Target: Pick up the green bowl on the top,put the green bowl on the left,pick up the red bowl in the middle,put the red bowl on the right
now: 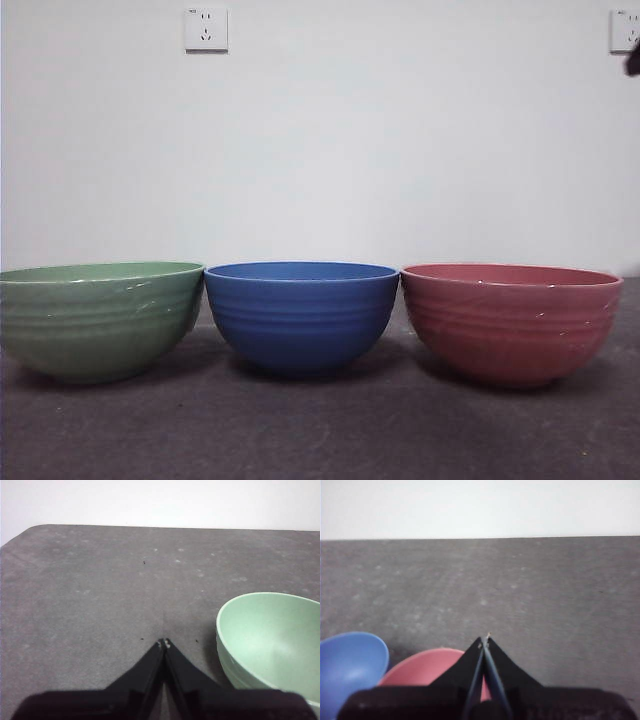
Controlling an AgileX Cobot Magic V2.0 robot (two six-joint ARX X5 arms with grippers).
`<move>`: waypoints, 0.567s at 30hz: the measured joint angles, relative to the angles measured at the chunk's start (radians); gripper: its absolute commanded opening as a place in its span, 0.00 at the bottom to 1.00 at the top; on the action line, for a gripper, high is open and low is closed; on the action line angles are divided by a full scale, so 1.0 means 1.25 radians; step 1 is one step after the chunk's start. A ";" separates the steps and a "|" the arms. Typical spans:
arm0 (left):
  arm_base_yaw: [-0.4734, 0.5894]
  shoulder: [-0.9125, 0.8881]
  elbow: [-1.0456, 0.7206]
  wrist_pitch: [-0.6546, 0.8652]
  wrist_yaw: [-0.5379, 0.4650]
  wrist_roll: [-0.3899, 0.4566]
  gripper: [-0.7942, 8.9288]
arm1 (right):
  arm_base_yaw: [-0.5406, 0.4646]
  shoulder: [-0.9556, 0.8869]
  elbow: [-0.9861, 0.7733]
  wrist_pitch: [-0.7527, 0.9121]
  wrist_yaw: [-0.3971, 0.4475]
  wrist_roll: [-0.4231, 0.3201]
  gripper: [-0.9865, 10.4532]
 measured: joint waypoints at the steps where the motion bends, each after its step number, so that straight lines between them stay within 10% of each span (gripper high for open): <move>1: 0.000 0.000 0.000 0.000 -0.001 0.000 0.08 | -0.013 -0.033 -0.002 -0.023 -0.001 -0.009 0.09; 10: 0.000 0.000 0.000 0.000 -0.001 -0.001 0.08 | -0.219 -0.326 -0.196 -0.036 -0.207 -0.028 0.09; 17: 0.000 0.000 0.000 0.000 0.000 -0.003 0.08 | -0.248 -0.403 -0.339 -0.017 -0.244 -0.031 0.09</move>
